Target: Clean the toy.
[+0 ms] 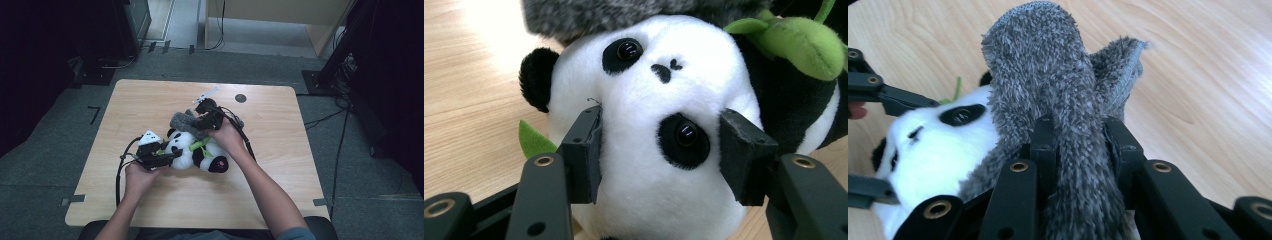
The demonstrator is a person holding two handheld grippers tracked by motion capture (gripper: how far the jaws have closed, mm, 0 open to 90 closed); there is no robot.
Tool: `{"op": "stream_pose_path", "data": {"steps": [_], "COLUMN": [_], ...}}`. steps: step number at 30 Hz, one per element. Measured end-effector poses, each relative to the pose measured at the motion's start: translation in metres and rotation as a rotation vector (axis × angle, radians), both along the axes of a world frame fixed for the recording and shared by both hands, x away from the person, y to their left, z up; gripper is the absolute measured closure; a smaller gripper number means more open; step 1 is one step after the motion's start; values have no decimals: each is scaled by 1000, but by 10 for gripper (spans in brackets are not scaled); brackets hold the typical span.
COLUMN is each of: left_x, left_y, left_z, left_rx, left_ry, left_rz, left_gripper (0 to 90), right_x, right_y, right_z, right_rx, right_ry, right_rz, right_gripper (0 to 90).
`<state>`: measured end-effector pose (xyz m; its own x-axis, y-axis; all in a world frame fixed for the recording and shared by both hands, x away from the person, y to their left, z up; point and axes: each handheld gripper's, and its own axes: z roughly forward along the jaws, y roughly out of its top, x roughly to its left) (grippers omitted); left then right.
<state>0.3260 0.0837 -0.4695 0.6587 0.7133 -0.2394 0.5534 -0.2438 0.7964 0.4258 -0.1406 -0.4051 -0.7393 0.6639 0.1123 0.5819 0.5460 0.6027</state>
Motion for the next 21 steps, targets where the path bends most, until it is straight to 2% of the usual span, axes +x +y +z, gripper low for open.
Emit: {"op": "stream_pose_path", "data": {"steps": [1, 8, 12, 13, 17, 21], "left_x": [0, 0, 1, 1, 1, 0], "left_y": [0, 1, 1, 1, 1, 1], "left_z": [0, -1, -2, -1, -1, -2], "left_rx": [-2, -9, -15, -14, -13, -17], "left_ry": [-1, -4, -3, -3, -5, -13], "left_rz": [0, 0, 1, 1, -1, -6], "left_gripper": [422, 422, 422, 422, 422, 421], "right_x": [1, 6, 8, 9, 9, 9], "right_y": [-8, -29, -46, -50, -64, -69], "right_z": [2, 10, 12, 11, 8, 10], "right_rx": [5, 13, -20, -38, -29, -30], "right_ry": [0, -8, -5, -3, 19, 9], "right_rz": [-16, -67, -103, -106, -120, -124], "right_gripper": [717, 725, 730, 730, 729, 729]}}
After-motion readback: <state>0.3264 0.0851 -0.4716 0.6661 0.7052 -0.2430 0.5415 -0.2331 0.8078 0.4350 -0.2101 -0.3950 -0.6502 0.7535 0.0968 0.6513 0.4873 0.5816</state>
